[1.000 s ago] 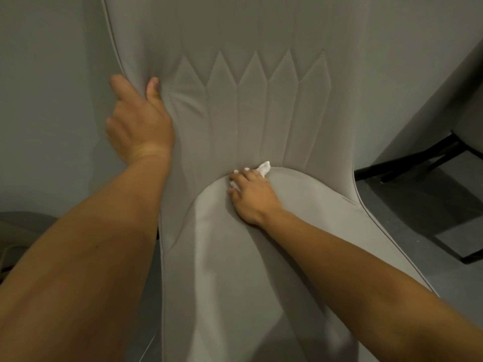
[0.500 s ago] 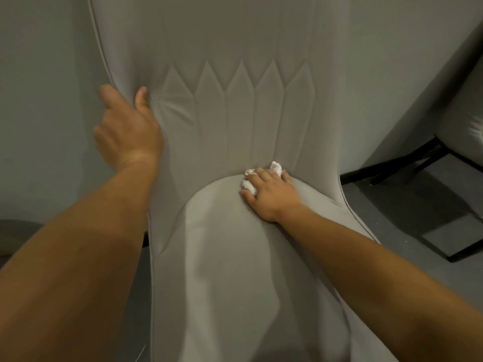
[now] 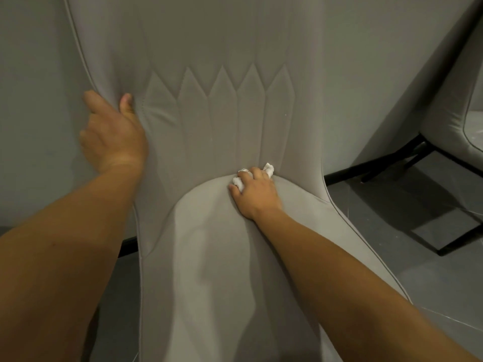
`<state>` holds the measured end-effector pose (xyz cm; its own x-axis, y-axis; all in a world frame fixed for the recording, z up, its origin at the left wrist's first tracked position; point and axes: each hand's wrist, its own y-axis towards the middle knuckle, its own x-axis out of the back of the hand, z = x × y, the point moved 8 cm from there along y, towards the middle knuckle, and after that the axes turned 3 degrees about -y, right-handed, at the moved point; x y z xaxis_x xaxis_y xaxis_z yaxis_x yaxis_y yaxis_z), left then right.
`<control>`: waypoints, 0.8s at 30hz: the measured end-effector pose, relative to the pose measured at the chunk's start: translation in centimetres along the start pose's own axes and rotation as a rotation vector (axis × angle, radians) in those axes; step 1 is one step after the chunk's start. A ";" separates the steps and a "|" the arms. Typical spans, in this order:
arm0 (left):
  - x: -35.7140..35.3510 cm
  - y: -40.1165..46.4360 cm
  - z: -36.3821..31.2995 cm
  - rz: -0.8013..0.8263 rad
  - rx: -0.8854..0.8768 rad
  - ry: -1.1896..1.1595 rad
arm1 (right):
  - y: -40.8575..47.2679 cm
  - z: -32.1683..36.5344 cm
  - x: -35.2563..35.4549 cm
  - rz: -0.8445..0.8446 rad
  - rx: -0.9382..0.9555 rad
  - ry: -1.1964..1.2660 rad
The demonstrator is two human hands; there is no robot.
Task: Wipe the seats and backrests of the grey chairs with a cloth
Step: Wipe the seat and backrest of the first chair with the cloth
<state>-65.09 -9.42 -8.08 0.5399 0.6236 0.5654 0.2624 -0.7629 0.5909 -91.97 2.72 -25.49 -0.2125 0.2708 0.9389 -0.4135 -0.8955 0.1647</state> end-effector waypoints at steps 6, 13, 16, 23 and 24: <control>0.4 -0.4 -0.3 0.108 -0.018 0.028 | -0.2 0.2 0.0 0.047 0.020 -0.027; 0.7 -1.0 -0.3 0.299 0.002 0.048 | -2.1 1.5 0.5 0.155 0.053 -0.094; 1.0 -2.8 0.4 0.424 0.012 0.048 | -4.1 1.5 1.2 0.241 0.035 -0.097; 4.5 -8.8 1.2 0.787 0.057 0.318 | -8.7 1.2 5.7 0.457 -0.049 -0.116; 5.1 -9.9 1.2 0.893 0.067 0.380 | -9.2 1.1 7.1 0.476 -0.054 -0.127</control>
<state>-63.97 1.10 -11.71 0.2714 -0.1849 0.9445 -0.0672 -0.9826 -0.1730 -88.68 12.52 -20.05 -0.2804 -0.2120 0.9362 -0.3430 -0.8888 -0.3040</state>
